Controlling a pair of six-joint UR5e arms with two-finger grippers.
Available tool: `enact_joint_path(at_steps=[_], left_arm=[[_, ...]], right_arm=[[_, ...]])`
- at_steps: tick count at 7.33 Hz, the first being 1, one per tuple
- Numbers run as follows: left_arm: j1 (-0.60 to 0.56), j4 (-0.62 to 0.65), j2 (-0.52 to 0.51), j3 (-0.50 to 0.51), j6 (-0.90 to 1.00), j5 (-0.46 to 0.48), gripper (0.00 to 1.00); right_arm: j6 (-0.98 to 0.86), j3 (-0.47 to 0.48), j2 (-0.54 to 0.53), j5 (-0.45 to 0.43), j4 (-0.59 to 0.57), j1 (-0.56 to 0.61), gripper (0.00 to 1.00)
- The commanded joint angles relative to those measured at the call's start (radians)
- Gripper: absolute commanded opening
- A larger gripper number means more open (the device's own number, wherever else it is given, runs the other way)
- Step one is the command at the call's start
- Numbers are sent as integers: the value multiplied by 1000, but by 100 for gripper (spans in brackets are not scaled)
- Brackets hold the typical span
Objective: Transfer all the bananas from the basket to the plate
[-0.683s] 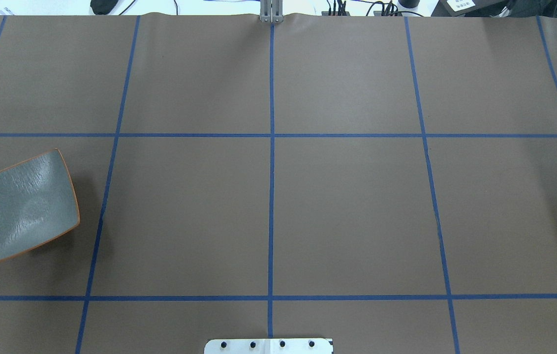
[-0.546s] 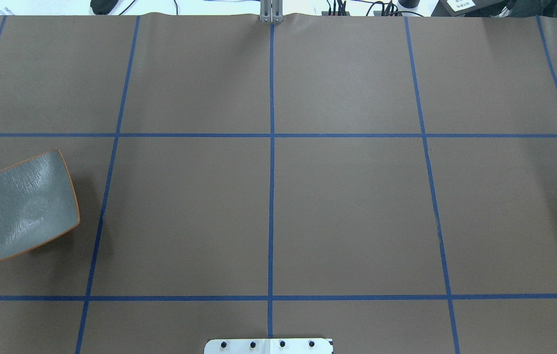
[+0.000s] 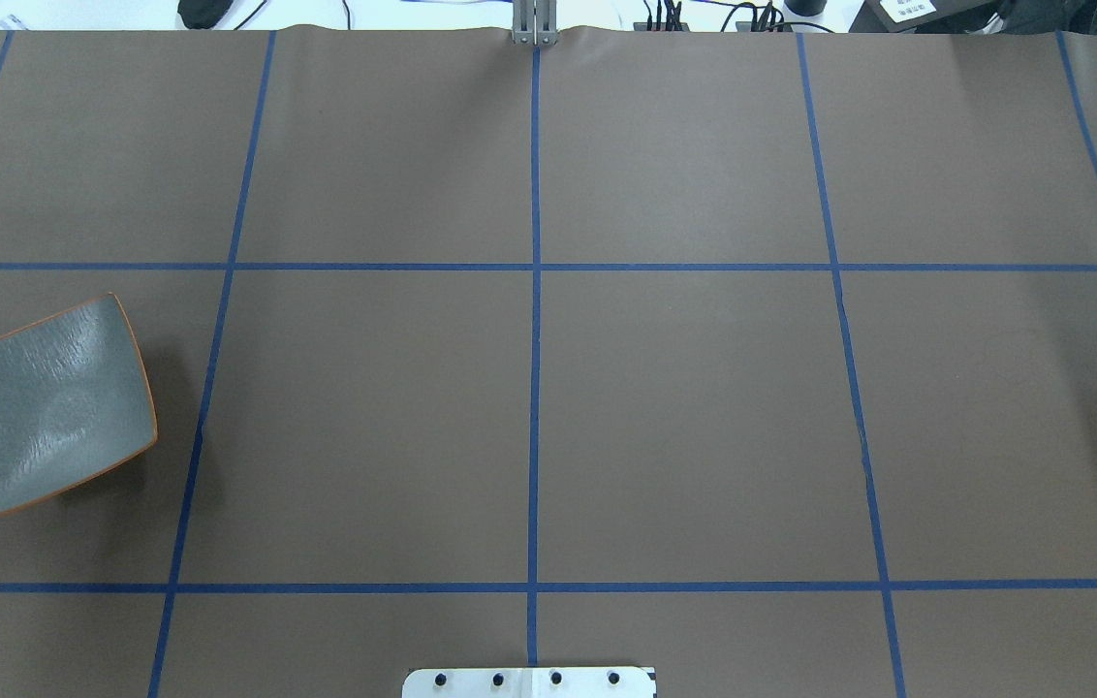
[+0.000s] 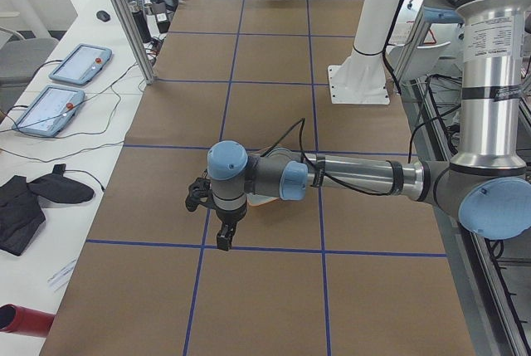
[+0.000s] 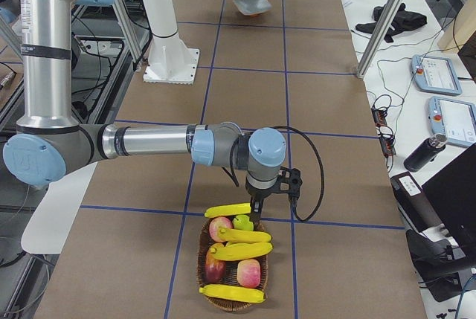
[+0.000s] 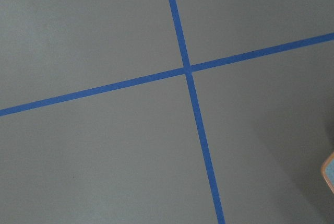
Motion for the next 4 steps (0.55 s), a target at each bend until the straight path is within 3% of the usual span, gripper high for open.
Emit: enact_joint_path(at_steps=[1, 4], left_arm=[[-2, 1, -5, 5, -1, 0, 100], [-1, -16, -5, 7, 3, -3, 100]], right_arm=[[7, 4, 2, 0, 0, 0, 100], [14, 9, 73, -39, 0, -2, 100]])
